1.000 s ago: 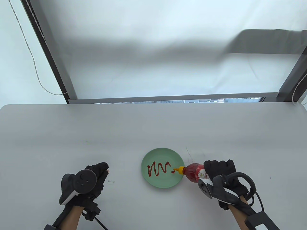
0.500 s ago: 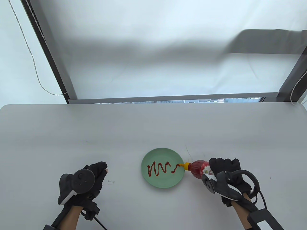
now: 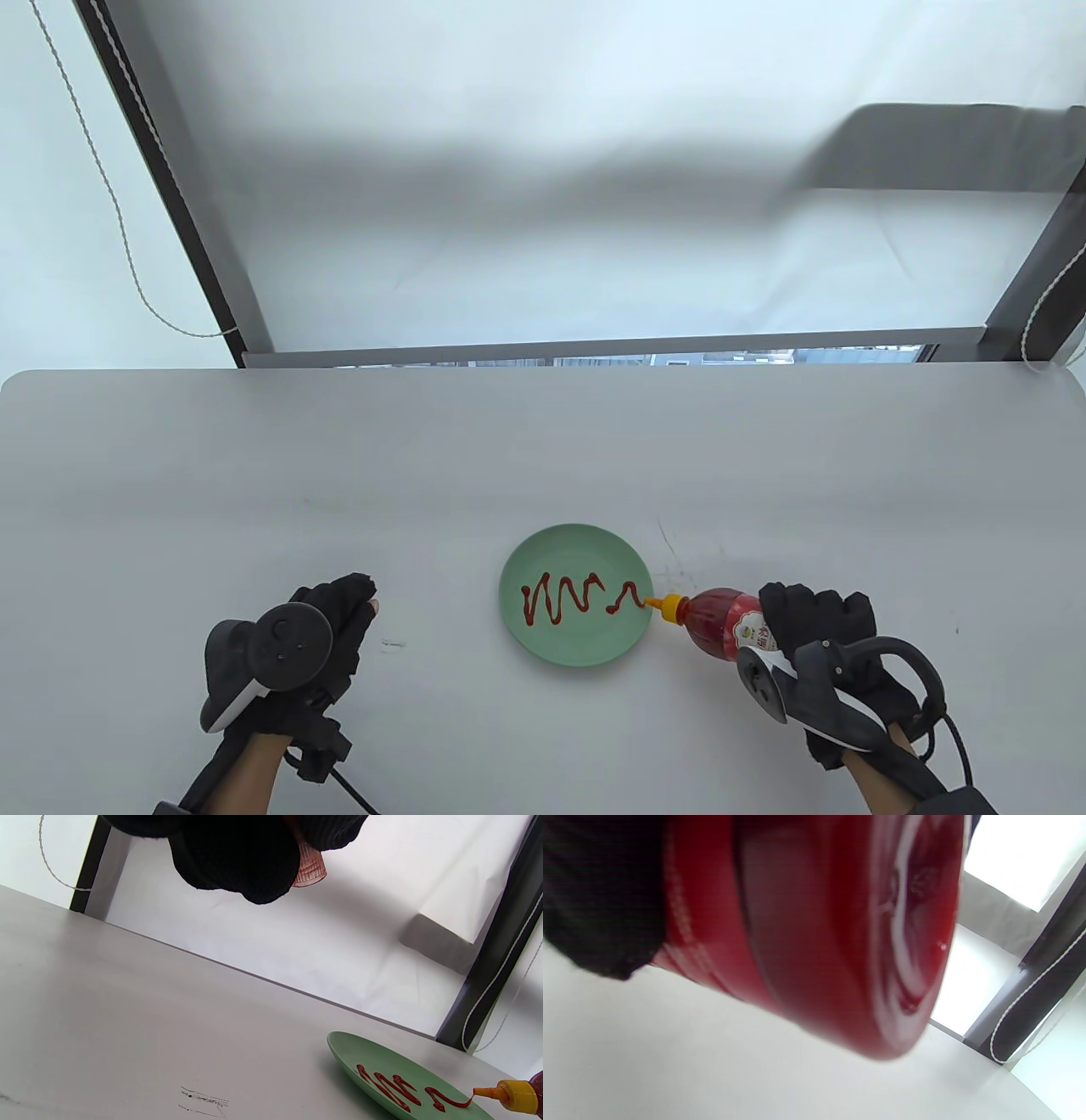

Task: Squeeze ketchup bottle to draw patterns on plate

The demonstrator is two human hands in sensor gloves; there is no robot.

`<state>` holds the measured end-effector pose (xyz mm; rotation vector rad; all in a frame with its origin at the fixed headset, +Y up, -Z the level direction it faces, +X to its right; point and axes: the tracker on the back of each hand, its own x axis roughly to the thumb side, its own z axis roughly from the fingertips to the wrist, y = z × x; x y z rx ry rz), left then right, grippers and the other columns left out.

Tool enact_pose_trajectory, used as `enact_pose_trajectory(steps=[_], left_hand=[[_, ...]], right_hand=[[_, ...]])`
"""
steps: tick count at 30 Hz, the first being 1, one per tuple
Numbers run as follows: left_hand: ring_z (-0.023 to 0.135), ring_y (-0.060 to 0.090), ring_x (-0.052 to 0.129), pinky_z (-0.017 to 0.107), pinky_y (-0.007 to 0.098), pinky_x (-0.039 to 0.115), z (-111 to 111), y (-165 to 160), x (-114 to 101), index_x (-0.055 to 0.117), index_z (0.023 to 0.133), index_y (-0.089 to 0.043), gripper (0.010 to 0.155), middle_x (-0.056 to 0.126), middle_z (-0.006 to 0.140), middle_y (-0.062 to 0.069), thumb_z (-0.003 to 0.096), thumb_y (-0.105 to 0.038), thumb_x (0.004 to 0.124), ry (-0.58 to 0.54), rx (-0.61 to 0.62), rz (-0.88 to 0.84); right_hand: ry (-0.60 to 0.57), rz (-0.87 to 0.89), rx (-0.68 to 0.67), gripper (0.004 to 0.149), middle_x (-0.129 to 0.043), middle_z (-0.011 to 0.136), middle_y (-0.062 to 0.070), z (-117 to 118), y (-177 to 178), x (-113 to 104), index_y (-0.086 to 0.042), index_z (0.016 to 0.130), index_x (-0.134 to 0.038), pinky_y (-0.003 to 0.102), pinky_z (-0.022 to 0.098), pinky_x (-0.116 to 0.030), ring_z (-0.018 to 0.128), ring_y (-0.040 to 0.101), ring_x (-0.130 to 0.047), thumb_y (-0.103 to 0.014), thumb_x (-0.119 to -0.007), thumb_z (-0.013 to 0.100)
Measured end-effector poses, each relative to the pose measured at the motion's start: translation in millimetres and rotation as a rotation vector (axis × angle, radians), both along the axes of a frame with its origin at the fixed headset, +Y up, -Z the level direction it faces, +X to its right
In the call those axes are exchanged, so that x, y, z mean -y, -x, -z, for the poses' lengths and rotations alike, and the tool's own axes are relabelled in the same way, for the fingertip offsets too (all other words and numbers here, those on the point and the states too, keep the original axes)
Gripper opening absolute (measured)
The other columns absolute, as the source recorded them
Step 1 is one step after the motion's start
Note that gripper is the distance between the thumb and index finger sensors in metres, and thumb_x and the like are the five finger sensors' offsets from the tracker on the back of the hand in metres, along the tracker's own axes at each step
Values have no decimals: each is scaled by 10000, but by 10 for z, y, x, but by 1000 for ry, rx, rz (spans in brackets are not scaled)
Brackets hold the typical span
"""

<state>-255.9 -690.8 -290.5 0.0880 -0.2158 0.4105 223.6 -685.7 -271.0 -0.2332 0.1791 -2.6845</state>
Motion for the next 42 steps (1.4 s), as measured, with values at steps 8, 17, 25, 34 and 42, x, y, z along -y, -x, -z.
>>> enact_pose_trajectory(steps=[8,17,25,34,42], left_hand=[[738,350,882,469,498,779,-6,-7,10,651,990,-144,430,892,879,139,591,-294,710,-1,-6,7],[728,338,893,455,485,792,-55,-187,62,654,987,-149,431,900,872,128,587,-302,706,8,18,52],[732,340,892,454,484,793,-84,-415,31,651,989,-147,430,897,877,129,589,-300,701,19,70,-5],[735,345,889,455,487,790,31,-959,-514,647,996,-145,429,894,884,137,596,-294,694,-62,108,-252],[709,344,899,442,484,793,327,-1563,-684,655,995,-132,428,904,868,144,599,-289,699,5,177,-486]], right_hand=[[-53,88,-30,981,-841,1062,143,-159,-69,83,-201,1135,-631,631,724,-750,908,338,-906,-669,-1023,367],[-107,311,-41,973,-850,1052,166,-201,-141,134,-177,1130,-647,631,697,-765,887,353,-919,-674,-1017,379],[-40,672,4,975,-882,990,229,-188,-276,151,-93,1115,-667,617,665,-792,824,378,-949,-681,-992,408],[12,1080,10,981,-864,995,248,-176,-415,120,-71,1117,-650,628,657,-789,821,391,-942,-688,-973,426],[49,1330,-54,988,-852,1001,258,-377,-495,65,-59,1122,-637,634,654,-785,830,399,-932,-692,-962,436]])
